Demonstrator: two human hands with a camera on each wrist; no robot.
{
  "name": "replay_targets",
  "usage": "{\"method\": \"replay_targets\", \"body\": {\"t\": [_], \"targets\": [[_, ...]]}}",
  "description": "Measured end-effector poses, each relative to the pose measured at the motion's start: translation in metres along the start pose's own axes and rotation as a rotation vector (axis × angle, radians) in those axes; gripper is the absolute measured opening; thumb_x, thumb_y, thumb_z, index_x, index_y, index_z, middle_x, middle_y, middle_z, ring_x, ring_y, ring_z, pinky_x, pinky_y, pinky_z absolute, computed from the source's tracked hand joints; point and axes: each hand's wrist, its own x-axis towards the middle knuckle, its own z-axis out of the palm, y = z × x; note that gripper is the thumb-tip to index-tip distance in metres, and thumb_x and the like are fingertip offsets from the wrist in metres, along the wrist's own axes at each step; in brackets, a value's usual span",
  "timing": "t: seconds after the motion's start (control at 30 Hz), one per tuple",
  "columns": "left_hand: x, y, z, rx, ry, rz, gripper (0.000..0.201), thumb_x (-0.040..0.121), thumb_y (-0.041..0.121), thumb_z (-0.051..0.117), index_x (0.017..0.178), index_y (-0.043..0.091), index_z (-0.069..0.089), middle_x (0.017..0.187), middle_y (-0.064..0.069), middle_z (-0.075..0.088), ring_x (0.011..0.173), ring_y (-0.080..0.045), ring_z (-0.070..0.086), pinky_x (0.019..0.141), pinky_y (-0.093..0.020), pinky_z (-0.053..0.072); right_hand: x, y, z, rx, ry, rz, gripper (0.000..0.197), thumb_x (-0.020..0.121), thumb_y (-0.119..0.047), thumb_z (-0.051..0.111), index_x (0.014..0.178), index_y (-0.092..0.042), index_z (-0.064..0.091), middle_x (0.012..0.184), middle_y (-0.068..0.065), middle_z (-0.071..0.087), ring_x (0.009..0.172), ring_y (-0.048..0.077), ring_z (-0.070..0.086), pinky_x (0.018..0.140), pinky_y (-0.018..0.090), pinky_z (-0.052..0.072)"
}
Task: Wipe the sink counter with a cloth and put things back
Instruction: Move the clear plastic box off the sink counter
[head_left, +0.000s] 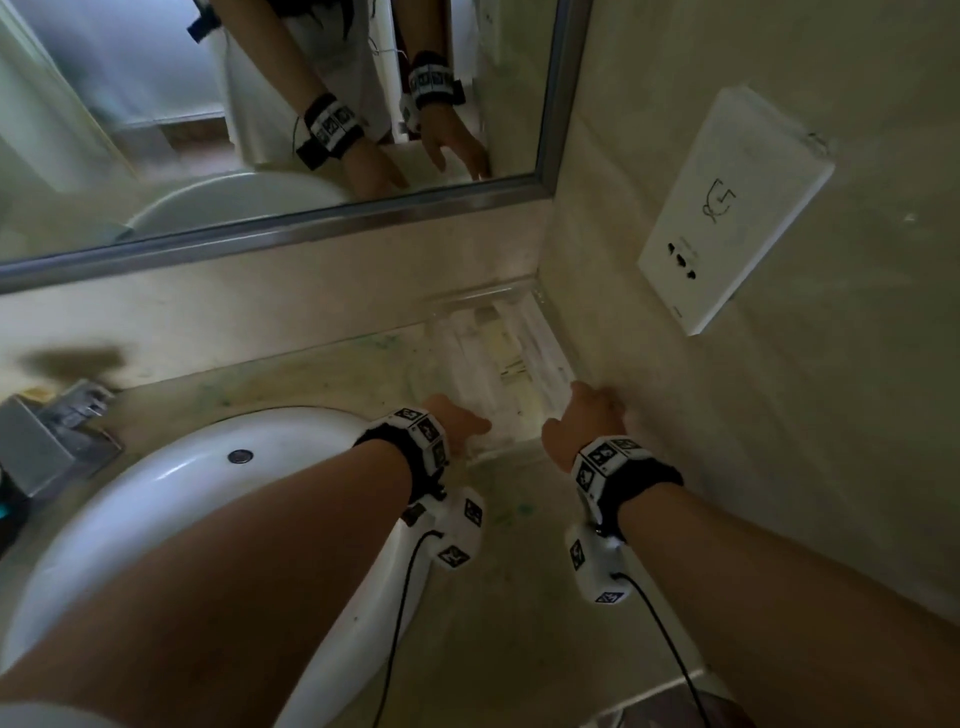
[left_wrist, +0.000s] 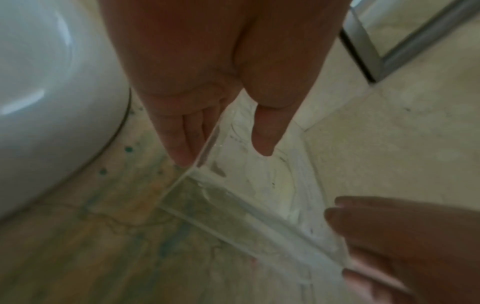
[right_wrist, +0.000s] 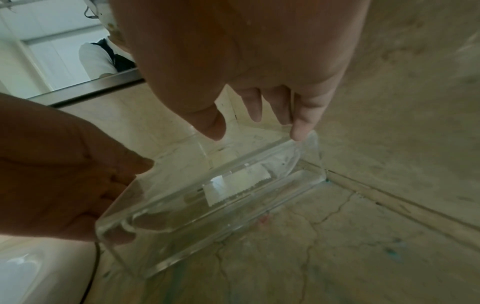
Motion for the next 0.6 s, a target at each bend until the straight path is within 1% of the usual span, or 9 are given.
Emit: {"method": "replay_targets", "body": {"t": [0.03,0.07,0.17,0.2,0.3,0.37,0.43,0.53,0.6], "targets": [[0.003,0.001,0.002,-0.057,0.002,-0.015,0.039,0.084,0.021,0.07,0.111,-0.004,0.059,0.086,-0.011,0.057,0.089,-0.029,0.057,0.091,-0.041,0.051,0.0,-0.002,0.002,-0.001,0.002,0.003,0.068,0.088,-0.024,0.049,0.147,-0.011,0.019,0.152,0.02,0.021,0.14,0.037,0.021,0.108,0.047,0.036],[0.003,0.003,0.003,-0.101,-0.005,-0.025,0.043,0.085,0.019,0.07,0.118,-0.005,0.057,0.091,-0.012,0.059,0.091,-0.029,0.057,0.09,-0.04,0.051,0.001,-0.004,0.004,-0.009,0.001,0.003,0.069,0.086,-0.026,0.05,0.147,-0.012,0.019,0.151,0.021,0.021,0.14,0.038,0.021,0.107,0.047,0.037],[0.01,0.005,0.005,-0.201,-0.024,-0.057,0.048,0.085,0.015,0.068,0.128,-0.002,0.053,0.126,-0.014,0.056,0.114,-0.032,0.055,0.098,-0.042,0.046,0.003,-0.007,0.005,-0.02,0.003,0.007,0.071,0.084,-0.028,0.051,0.145,-0.012,0.019,0.15,0.022,0.023,0.138,0.04,0.022,0.105,0.047,0.039],[0.009,0.006,0.005,-0.223,-0.036,-0.07,0.05,0.084,0.015,0.07,0.128,-0.001,0.054,0.129,-0.014,0.055,0.117,-0.033,0.054,0.1,-0.044,0.045,0.004,-0.007,0.005,-0.021,0.004,0.009,0.071,0.083,-0.028,0.05,0.145,-0.012,0.019,0.149,0.022,0.024,0.138,0.04,0.023,0.104,0.047,0.04],[0.016,0.007,0.006,-0.291,-0.067,-0.098,0.051,0.077,0.016,0.077,0.121,-0.001,0.059,0.118,-0.011,0.06,0.113,-0.034,0.057,0.095,-0.046,0.047,0.005,-0.008,0.004,-0.038,0.001,0.015,0.07,0.084,-0.027,0.05,0.145,-0.013,0.019,0.147,0.021,0.027,0.135,0.039,0.026,0.1,0.045,0.041],[0.023,0.006,0.006,-0.3,-0.091,-0.112,0.049,0.074,0.018,0.079,0.116,0.0,0.061,0.117,-0.012,0.062,0.11,-0.035,0.059,0.091,-0.046,0.049,0.005,-0.009,0.002,-0.048,-0.007,0.028,0.069,0.084,-0.025,0.049,0.145,-0.013,0.018,0.148,0.02,0.026,0.135,0.039,0.024,0.1,0.045,0.039],[0.023,0.007,0.004,-0.321,-0.123,-0.131,0.04,0.076,0.018,0.077,0.109,0.001,0.063,0.112,-0.015,0.064,0.107,-0.036,0.061,0.091,-0.048,0.049,0.005,-0.01,0.001,-0.044,-0.014,0.035,0.07,0.084,-0.025,0.049,0.145,-0.014,0.018,0.148,0.02,0.025,0.135,0.038,0.024,0.101,0.045,0.039],[0.024,0.01,0.0,-0.345,-0.175,-0.119,0.03,0.082,0.015,0.07,0.108,0.001,0.062,0.101,-0.016,0.066,0.096,-0.034,0.063,0.087,-0.047,0.05,0.005,-0.012,0.0,-0.037,-0.021,0.026,0.071,0.084,-0.025,0.05,0.146,-0.013,0.017,0.147,0.02,0.028,0.133,0.037,0.03,0.102,0.044,0.04],[0.028,0.008,-0.002,-0.36,-0.185,-0.105,0.033,0.08,0.015,0.072,0.108,0.001,0.064,0.106,-0.017,0.068,0.1,-0.035,0.064,0.093,-0.051,0.048,0.004,-0.012,-0.002,-0.027,-0.026,0.022,0.071,0.085,-0.027,0.051,0.145,-0.012,0.017,0.146,0.02,0.029,0.132,0.037,0.033,0.102,0.045,0.041]]}}
